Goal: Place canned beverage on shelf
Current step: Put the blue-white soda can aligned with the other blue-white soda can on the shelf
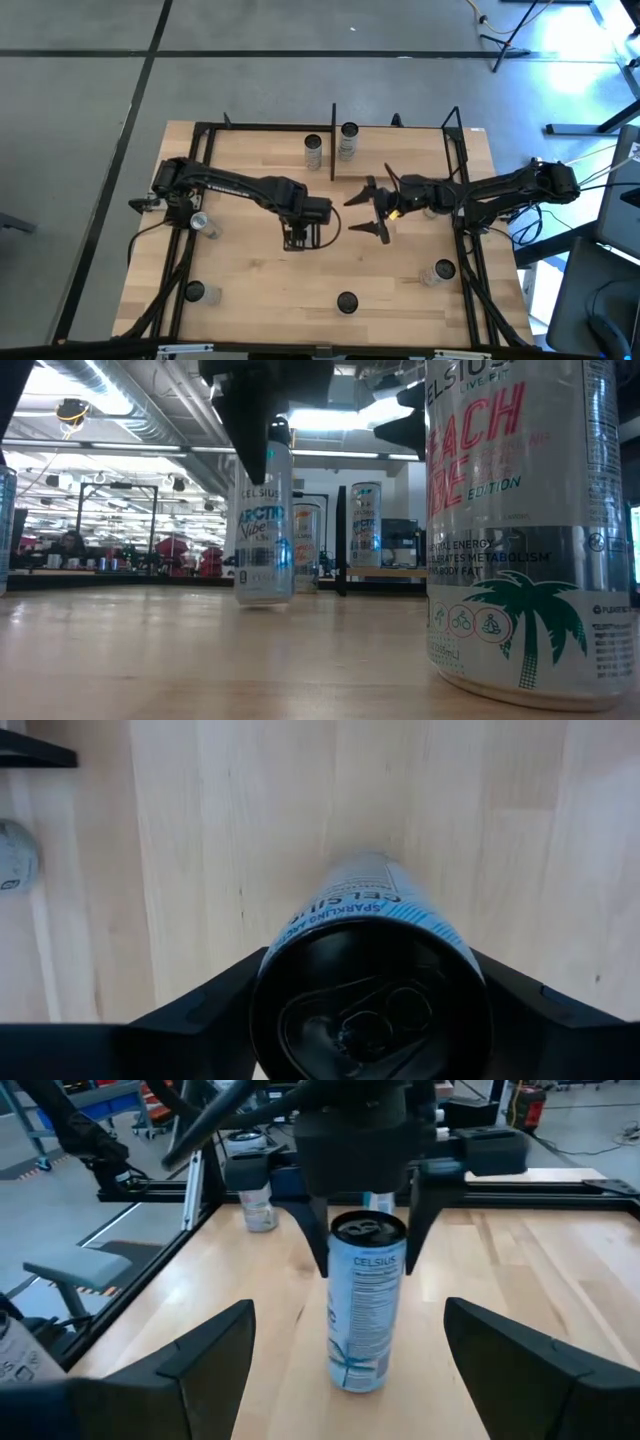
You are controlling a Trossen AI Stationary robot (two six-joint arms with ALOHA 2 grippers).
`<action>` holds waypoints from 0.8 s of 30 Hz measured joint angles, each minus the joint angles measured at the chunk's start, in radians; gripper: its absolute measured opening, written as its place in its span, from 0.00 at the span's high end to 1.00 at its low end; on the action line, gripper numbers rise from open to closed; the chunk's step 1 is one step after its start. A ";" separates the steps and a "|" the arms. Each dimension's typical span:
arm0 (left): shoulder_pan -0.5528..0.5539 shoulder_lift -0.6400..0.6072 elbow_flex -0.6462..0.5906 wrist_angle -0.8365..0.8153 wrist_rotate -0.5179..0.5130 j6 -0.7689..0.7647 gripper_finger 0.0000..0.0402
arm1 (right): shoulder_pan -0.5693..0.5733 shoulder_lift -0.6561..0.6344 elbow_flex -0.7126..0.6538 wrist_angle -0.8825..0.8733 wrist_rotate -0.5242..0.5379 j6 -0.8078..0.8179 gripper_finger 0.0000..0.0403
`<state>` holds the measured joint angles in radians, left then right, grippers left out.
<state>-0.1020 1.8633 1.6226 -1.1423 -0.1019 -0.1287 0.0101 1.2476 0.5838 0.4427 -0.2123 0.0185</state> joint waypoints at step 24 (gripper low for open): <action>-0.133 -0.369 -0.229 0.079 -0.291 -0.062 0.29 | -0.004 0.083 0.000 0.166 0.049 -0.043 0.24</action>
<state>-0.2350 1.4946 1.3937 -1.0637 -0.3930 -0.1907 0.0063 1.3310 0.5838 0.6085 -0.1635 -0.0250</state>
